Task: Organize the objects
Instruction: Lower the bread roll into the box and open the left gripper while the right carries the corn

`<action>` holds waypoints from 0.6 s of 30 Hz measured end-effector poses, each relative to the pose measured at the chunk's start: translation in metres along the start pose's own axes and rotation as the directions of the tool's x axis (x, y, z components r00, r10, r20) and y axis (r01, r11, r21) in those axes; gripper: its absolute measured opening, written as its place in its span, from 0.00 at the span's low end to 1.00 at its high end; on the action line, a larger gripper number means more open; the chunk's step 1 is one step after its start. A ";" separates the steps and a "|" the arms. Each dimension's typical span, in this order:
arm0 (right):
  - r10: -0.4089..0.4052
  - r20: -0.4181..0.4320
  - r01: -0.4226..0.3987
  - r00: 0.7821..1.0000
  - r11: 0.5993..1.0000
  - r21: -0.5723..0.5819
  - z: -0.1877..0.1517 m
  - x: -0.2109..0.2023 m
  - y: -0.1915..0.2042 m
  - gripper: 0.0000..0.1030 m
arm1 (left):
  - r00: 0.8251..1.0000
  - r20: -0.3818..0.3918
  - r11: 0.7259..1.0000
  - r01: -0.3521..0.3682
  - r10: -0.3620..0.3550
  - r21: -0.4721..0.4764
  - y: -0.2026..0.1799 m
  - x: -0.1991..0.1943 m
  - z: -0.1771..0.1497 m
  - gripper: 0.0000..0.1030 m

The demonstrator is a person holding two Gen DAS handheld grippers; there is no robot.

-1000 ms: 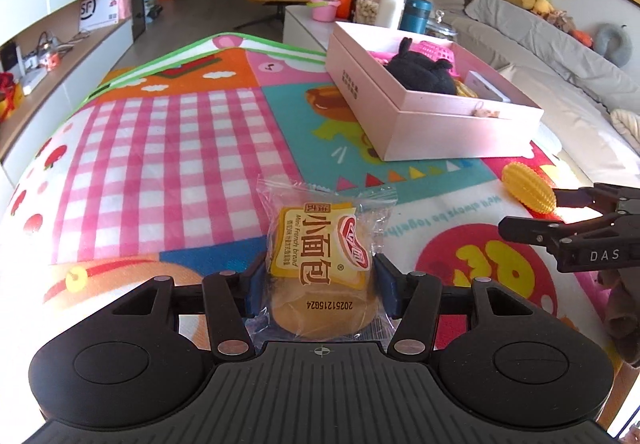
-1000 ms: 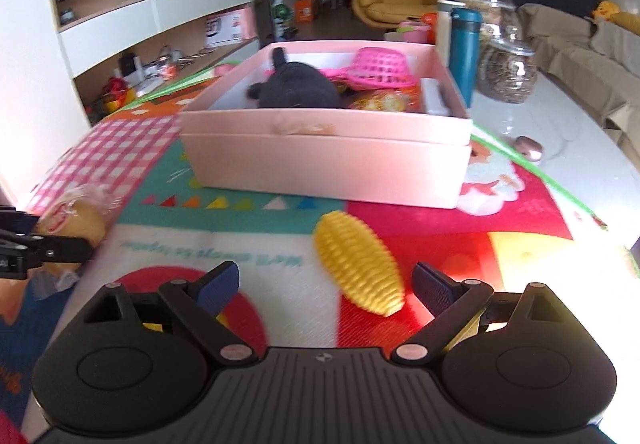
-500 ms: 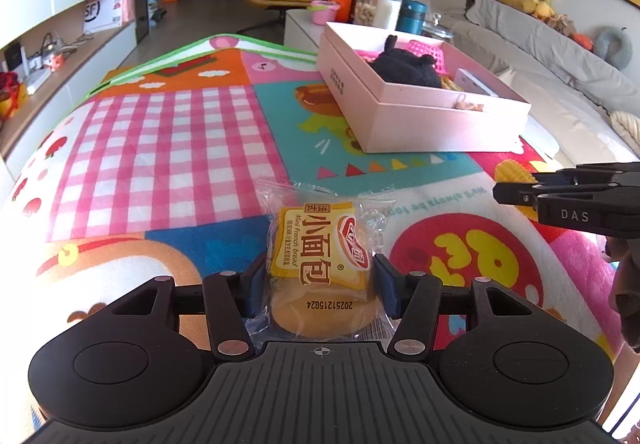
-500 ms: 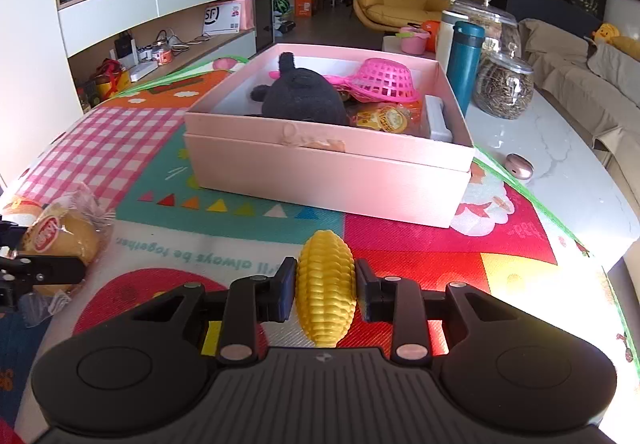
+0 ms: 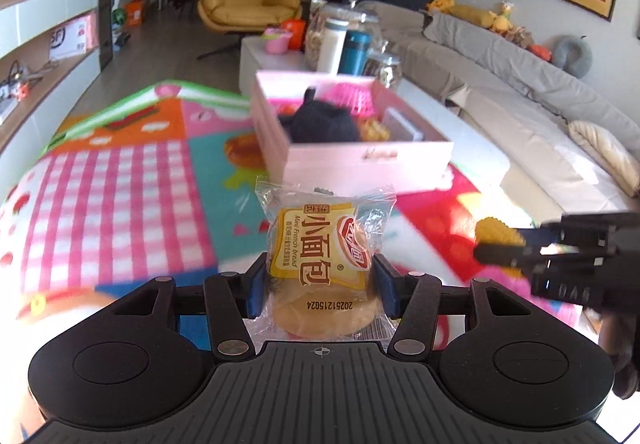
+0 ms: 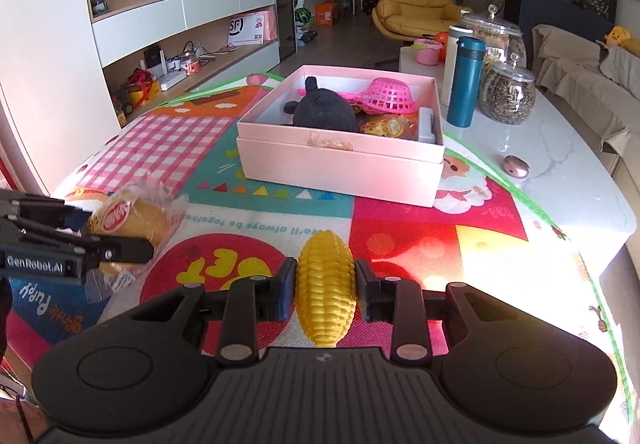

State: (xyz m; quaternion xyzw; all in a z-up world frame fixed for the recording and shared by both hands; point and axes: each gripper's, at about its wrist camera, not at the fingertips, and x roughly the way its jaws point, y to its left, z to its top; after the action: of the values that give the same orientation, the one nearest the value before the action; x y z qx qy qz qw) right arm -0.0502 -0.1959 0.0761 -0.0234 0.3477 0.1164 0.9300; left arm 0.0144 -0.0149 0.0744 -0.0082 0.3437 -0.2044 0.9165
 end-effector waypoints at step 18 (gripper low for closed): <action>-0.053 0.019 0.051 0.998 0.995 0.088 0.006 0.033 -0.032 0.29 | 0.998 -0.027 0.994 -0.050 0.048 -0.093 -0.026 0.175 0.100 0.58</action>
State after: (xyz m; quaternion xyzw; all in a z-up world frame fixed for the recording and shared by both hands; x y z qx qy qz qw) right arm -0.0145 -0.2196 0.0582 0.0097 0.3419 0.0771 0.9365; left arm 0.1871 -0.1183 0.0451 -0.0401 0.3644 -0.1656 0.9155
